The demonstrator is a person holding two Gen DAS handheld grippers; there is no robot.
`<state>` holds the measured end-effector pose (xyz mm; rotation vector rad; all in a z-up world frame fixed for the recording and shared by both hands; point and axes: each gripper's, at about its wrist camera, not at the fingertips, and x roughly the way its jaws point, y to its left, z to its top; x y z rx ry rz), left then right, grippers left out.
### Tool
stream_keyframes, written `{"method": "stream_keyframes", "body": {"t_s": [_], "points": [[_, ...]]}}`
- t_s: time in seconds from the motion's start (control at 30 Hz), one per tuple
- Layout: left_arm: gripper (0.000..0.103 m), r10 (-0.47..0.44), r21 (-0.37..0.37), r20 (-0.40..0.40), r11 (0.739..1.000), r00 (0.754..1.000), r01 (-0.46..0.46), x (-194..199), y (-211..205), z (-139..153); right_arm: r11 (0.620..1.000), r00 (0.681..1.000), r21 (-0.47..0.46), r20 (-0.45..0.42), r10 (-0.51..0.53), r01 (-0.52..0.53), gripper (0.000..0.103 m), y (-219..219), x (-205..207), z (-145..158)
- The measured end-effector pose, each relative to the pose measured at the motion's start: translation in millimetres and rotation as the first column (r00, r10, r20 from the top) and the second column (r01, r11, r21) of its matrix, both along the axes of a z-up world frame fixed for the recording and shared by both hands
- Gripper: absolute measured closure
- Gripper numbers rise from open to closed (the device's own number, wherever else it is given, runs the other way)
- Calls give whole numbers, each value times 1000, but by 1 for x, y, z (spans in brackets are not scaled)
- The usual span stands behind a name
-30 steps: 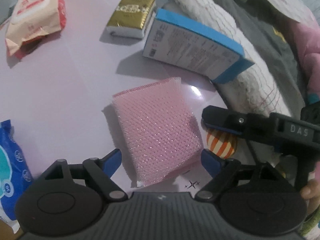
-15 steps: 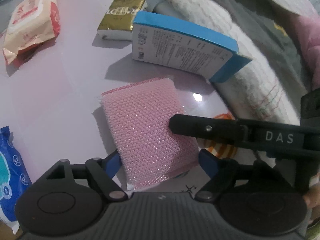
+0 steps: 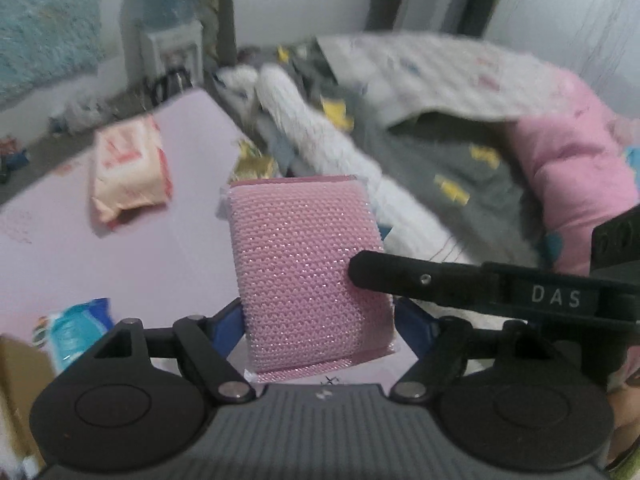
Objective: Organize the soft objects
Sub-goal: 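Carry the pink sponge in the right tool to the cardboard box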
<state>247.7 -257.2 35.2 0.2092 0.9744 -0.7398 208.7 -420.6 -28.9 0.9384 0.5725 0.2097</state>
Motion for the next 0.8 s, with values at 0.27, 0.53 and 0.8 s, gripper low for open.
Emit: {"method": "stream_keyframes", "body": {"t_s": [0.27, 0.53, 0.8], "points": [[24, 122, -82, 181, 991, 976, -108, -77, 73, 87, 993, 978, -75, 178, 108, -96, 75, 56, -48, 94], [24, 316, -97, 234, 949, 920, -301, -129, 176, 107, 947, 913, -114, 253, 320, -300, 73, 159, -68, 140], [24, 498, -115, 53, 864, 865, -490, -120, 282, 44, 841, 846, -170, 63, 529, -513, 72, 276, -50, 119]]}}
